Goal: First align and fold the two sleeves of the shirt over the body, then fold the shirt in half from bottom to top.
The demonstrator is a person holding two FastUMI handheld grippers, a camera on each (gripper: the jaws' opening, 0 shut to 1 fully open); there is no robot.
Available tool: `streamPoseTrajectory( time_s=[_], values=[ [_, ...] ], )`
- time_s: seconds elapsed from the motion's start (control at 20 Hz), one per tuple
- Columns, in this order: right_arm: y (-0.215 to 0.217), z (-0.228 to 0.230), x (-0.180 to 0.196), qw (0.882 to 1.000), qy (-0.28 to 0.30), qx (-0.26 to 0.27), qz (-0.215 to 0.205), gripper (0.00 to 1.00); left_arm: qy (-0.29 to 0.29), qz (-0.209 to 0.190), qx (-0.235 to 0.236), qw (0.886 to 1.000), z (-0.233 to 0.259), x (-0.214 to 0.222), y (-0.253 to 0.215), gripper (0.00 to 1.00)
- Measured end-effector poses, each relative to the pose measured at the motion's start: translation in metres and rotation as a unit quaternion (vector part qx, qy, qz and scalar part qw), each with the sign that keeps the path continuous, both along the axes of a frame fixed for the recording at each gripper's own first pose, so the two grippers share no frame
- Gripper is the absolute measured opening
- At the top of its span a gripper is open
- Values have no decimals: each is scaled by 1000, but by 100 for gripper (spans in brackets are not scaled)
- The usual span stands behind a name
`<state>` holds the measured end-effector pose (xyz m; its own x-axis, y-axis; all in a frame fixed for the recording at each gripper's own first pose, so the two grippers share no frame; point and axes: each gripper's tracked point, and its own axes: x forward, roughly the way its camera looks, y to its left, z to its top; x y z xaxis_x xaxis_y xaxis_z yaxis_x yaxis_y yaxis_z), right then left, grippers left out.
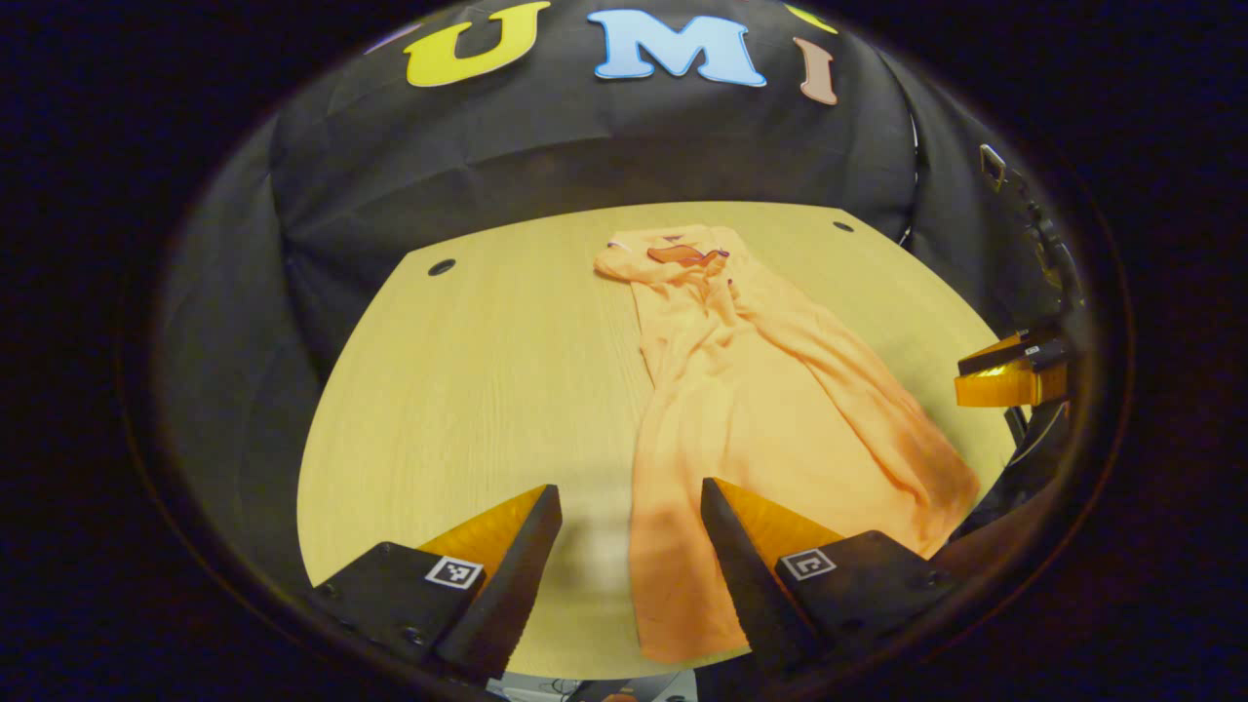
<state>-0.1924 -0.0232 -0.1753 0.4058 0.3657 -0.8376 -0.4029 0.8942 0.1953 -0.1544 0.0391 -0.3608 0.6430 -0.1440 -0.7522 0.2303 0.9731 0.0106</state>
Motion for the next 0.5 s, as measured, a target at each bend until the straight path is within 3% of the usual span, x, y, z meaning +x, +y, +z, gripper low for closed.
streamPoseTrajectory(
  time_s=[0.1, 0.2, 0.25, 0.3, 0.35, 0.4, 0.5],
  values=[
    [-7, 0, -16, 999, 43, -19, 4, 52, 26, -5, 2, 1000, -13, -17, 0, 100],
    [-12, 0, -30, 996, 78, -34, 4, 53, 47, -7, 16, 999, -25, -29, 1, 90],
    [-16, 2, -34, 995, 91, -45, 5, 60, 59, -7, 20, 998, -29, -35, 1, 90],
    [-18, 1, -38, 993, 101, -53, 7, 60, 71, -8, 22, 997, -33, -40, -1, 100],
    [-21, -1, -41, 992, 107, -61, 7, 73, 81, -9, 24, 996, -36, -45, -1, 98],
    [-20, -4, -40, 992, 112, -66, 5, 78, 88, -9, 28, 996, -38, -49, -1, 95],
    [-19, -8, -43, 989, 124, -74, 3, 79, 101, -9, 32, 994, -44, -55, 0, 95]
  ],
)
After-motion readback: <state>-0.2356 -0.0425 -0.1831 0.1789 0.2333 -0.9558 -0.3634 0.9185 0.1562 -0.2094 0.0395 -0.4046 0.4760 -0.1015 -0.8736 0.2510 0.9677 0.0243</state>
